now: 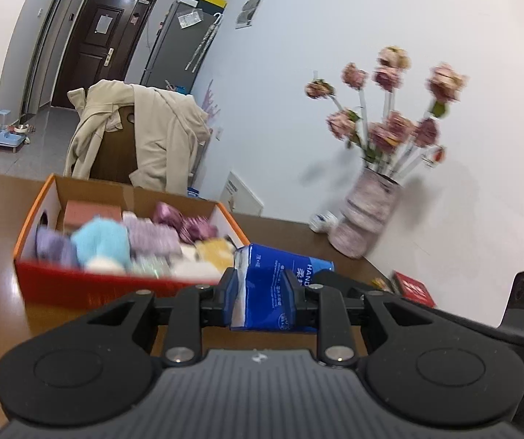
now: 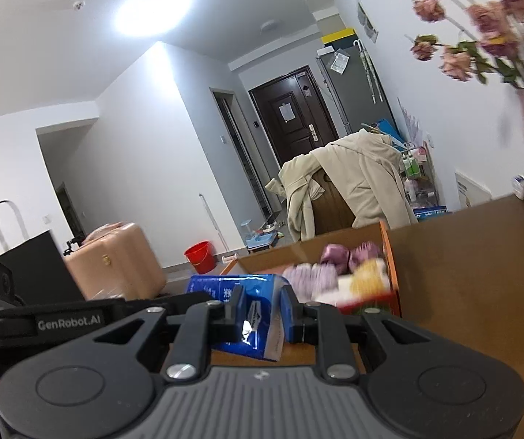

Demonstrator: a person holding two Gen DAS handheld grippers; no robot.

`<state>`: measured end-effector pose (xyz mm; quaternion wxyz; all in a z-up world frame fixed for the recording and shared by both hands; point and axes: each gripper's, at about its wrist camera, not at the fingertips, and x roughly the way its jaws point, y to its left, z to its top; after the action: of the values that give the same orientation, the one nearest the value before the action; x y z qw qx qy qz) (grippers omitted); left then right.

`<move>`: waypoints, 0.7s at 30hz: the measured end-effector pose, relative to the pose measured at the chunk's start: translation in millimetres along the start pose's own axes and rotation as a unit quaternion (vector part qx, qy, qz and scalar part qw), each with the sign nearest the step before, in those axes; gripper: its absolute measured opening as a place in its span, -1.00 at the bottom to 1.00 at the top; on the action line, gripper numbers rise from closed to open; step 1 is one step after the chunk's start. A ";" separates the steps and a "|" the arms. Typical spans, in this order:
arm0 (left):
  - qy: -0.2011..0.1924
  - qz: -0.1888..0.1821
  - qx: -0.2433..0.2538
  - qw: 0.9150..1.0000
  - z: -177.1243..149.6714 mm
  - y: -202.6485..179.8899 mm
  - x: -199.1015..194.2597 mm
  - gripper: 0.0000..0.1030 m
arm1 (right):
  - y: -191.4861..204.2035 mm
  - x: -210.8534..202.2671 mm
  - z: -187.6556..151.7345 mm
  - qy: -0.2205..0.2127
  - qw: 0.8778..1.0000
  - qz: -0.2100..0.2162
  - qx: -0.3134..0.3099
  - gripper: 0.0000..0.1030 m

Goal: Organize soft objects
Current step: 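Lift and carry the blue tissue packet with both grippers over the box, then lower the tissue packet into the box and open both grippers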

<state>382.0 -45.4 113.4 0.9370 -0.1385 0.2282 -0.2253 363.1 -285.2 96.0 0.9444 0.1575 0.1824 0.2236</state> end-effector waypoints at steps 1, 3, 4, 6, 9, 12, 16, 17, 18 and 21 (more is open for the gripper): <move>0.001 0.001 -0.003 1.000 7.7 7.7 11.6 -0.51 | -5.1 18.3 8.4 0.006 1.000 0.001 -0.002 -0.62; 0.005 0.007 -0.011 1.000 26.1 28.7 42.9 -0.51 | -15.5 53.6 21.9 0.016 1.000 0.000 -0.002 -0.62; 0.004 0.010 -0.017 1.000 32.2 37.0 54.4 -0.51 | -20.4 70.6 27.2 0.023 1.000 0.001 -0.003 -0.62; 0.007 0.016 -0.025 1.000 43.2 57.3 83.9 -0.51 | -31.0 107.2 34.8 0.033 0.999 -0.003 -0.001 -0.62; 0.019 0.026 -0.040 0.999 50.1 85.8 126.2 -0.51 | -45.0 157.6 38.1 0.045 0.999 -0.014 -0.011 -0.62; 0.044 0.047 -0.049 0.997 44.9 107.9 158.4 -0.51 | -62.0 202.4 33.3 0.077 0.997 -0.018 -0.019 -0.62; 0.065 0.060 -0.034 0.995 26.1 122.7 171.6 -0.37 | -76.4 242.1 13.5 0.120 0.991 -0.040 -0.032 -0.62; 0.068 0.064 -0.028 0.995 22.7 123.7 172.1 -0.37 | -79.0 247.7 7.2 0.133 0.989 -0.050 -0.035 -0.62; 0.067 0.064 -0.026 0.995 20.7 123.9 170.9 -0.37 | -77.6 251.5 2.7 0.147 0.987 -0.053 -0.043 -0.63; 0.059 0.063 -0.022 0.996 21.6 119.7 162.5 -0.37 | -63.2 248.7 -2.9 0.149 0.984 -0.056 -0.082 -0.63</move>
<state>564.7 -17.9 29.1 0.9310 -0.1304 0.2964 -0.1687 592.3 -219.0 1.3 0.9273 0.0340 0.3111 0.2054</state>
